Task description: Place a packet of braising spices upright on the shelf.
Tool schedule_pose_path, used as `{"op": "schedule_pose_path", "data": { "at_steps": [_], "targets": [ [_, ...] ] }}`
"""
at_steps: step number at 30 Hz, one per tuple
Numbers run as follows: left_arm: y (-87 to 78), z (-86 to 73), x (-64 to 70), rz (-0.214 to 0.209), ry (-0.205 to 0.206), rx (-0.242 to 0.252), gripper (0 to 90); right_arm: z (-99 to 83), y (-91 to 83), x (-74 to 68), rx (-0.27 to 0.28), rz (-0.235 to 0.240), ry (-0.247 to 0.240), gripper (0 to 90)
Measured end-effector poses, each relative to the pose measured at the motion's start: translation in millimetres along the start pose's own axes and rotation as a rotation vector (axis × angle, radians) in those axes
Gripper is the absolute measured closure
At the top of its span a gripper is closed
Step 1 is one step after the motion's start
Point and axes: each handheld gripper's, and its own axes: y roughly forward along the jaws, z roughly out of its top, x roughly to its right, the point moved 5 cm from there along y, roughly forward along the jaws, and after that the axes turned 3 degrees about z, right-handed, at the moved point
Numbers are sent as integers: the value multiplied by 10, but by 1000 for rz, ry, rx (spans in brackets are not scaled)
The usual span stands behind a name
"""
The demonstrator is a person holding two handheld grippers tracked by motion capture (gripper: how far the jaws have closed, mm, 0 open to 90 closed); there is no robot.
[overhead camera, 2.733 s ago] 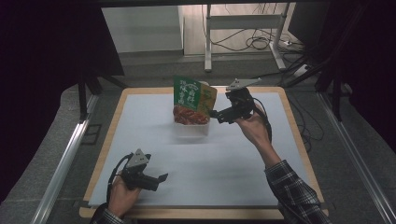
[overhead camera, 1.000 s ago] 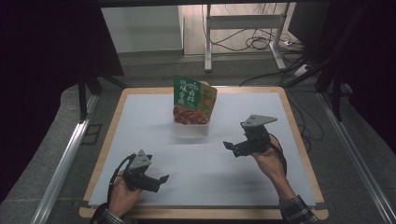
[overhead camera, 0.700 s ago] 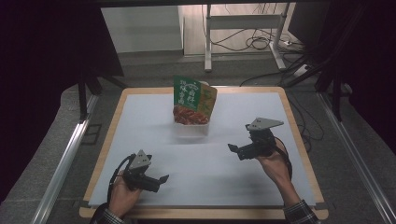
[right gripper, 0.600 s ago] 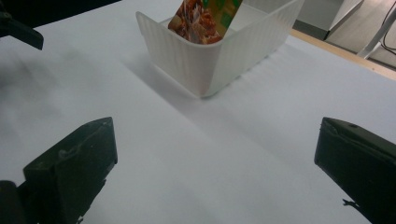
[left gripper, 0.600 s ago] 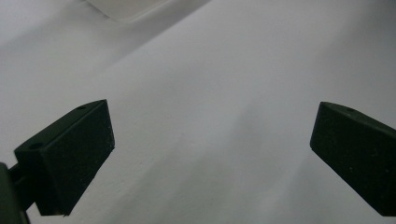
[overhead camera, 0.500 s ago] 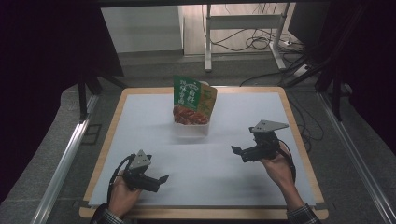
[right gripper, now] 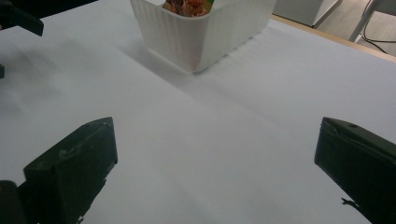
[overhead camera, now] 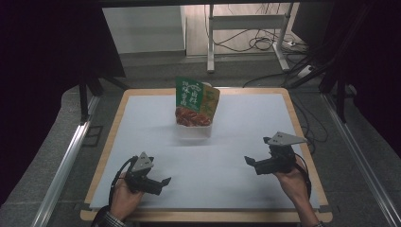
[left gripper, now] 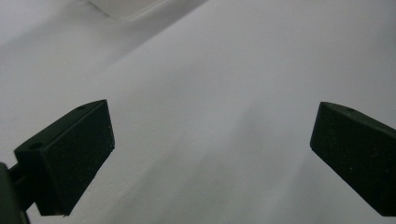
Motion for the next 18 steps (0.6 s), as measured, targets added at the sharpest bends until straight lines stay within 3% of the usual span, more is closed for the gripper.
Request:
{"op": "schedule_pose_path", "data": {
  "at_steps": [18],
  "targets": [
    [8,-4,12,1,12,-12,0,-448,-324,163,-11,-91,61,0]
  ]
}}
